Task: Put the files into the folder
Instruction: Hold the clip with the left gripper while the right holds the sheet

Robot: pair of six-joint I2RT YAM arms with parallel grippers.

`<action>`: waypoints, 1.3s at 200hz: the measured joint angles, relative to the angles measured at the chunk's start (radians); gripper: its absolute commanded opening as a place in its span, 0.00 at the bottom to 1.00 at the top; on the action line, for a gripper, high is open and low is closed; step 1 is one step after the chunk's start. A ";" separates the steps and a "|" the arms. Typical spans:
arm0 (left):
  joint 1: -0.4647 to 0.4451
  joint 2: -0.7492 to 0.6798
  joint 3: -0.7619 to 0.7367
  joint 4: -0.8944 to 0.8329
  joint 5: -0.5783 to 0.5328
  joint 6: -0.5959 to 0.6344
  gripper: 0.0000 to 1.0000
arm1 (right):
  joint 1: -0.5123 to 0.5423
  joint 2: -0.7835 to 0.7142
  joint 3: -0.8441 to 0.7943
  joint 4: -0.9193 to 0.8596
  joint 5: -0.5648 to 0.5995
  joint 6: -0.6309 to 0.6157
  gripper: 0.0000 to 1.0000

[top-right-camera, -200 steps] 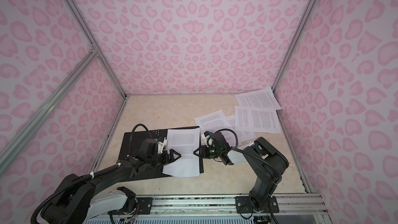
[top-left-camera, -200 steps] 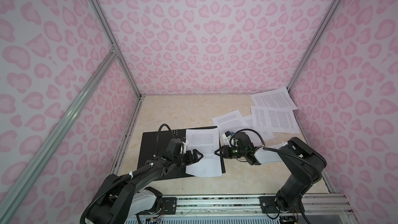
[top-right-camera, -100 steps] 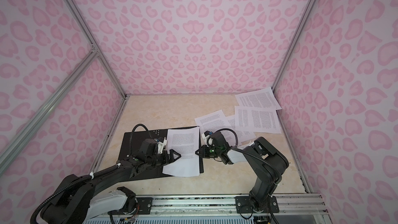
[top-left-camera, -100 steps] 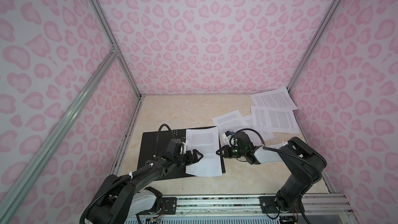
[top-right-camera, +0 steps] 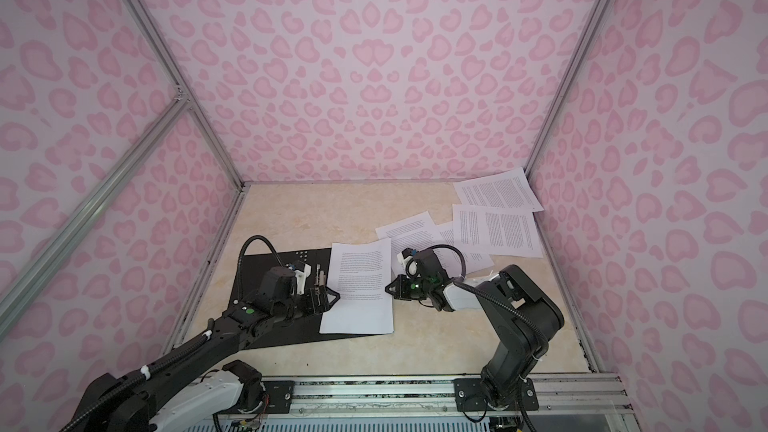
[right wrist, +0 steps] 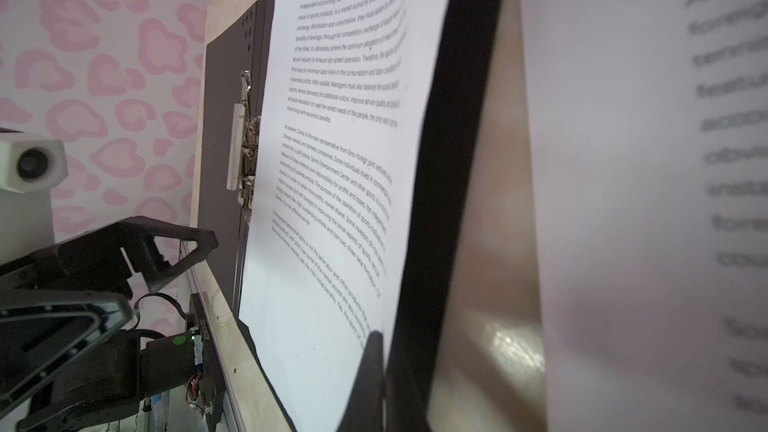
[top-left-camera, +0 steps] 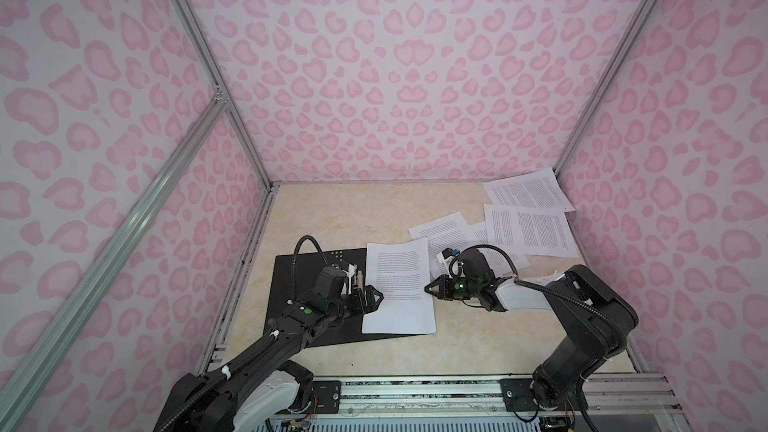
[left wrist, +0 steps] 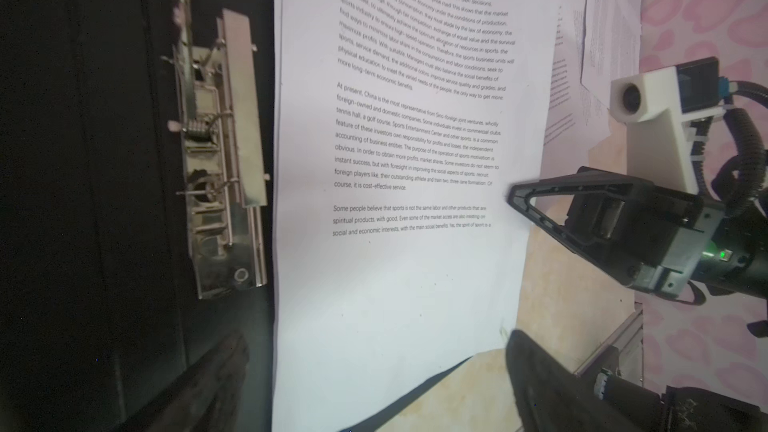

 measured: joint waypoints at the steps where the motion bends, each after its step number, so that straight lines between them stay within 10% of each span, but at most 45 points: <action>1: 0.000 -0.006 0.001 -0.004 -0.004 0.001 0.98 | 0.000 0.000 0.000 -0.001 0.000 -0.001 0.00; 115: 0.000 -0.101 -0.015 -0.107 -0.335 0.069 0.98 | 0.051 -0.021 0.071 -0.077 -0.006 -0.107 0.00; 260: 0.000 -0.126 -0.030 -0.103 -0.373 0.078 0.98 | 0.076 0.008 0.153 -0.196 -0.004 -0.198 0.01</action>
